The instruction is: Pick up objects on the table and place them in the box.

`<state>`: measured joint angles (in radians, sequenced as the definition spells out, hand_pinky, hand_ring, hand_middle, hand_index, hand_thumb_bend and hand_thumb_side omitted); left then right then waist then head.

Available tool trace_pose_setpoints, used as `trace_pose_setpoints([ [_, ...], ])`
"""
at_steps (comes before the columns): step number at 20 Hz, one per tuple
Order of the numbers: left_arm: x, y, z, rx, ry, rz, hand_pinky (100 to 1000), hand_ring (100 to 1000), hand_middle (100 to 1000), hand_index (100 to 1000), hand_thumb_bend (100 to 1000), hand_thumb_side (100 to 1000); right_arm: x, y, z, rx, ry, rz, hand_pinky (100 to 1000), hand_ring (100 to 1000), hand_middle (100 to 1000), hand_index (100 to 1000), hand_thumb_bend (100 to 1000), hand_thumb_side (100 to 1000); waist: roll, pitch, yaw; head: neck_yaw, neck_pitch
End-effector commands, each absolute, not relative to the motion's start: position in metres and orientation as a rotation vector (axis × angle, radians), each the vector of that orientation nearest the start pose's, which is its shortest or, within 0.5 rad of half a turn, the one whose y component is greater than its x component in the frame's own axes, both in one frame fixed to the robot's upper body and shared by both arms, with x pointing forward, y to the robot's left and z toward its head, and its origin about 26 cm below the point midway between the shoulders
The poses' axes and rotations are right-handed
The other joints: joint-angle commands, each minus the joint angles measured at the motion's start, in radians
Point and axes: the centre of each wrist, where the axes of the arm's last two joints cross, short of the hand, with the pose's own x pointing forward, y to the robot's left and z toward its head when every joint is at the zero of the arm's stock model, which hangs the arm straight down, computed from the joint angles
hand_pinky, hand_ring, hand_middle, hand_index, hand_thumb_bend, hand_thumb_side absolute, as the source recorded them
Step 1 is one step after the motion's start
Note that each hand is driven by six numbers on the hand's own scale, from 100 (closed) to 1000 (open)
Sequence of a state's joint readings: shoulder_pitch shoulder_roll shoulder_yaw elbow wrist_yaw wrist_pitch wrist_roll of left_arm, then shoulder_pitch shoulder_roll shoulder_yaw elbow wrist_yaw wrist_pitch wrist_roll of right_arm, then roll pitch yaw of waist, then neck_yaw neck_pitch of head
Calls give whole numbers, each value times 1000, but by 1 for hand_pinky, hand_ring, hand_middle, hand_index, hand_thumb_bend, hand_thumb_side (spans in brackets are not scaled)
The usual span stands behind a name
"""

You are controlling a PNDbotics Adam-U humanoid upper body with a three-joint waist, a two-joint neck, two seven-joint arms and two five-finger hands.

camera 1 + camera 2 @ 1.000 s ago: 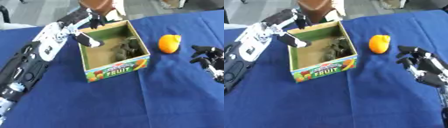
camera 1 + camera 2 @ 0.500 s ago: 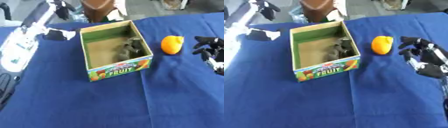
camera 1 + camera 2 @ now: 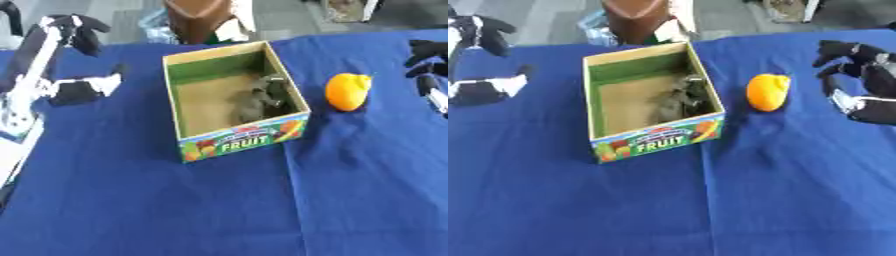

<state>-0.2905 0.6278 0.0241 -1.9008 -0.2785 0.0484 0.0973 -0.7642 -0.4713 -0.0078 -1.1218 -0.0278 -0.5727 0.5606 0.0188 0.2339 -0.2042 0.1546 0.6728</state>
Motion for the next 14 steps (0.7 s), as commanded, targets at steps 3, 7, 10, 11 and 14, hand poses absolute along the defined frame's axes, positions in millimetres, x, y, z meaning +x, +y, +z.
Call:
trace_pose_setpoints([
  [3,286,319,207,737,-2138,-508,565,506,458,723,410,100,452,-363,232,-221,-2106,1305,736,1000,770,891,100,182,-14,-17,42,-35,4],
  [7,281,321,196,658,-2142,-453,564,505,458,722,406,100,460,-376,235,-266,-2011,1425,752,1000,819,926,100,222,-16,-18,67,-58,12],
  [10,280,323,193,614,-2146,-417,563,505,457,722,346,100,466,-380,229,-277,-1988,1446,750,1000,821,927,100,221,-16,-17,80,-68,17],
  [11,280,323,192,607,-2146,-409,563,505,457,722,338,100,468,-381,226,-280,-1984,1446,750,1000,820,927,100,221,-15,-17,83,-70,18],
  [14,279,323,190,596,-2148,-393,562,504,456,722,302,100,473,-382,212,-288,-1972,1442,750,1000,818,929,100,221,-15,-15,92,-78,21],
])
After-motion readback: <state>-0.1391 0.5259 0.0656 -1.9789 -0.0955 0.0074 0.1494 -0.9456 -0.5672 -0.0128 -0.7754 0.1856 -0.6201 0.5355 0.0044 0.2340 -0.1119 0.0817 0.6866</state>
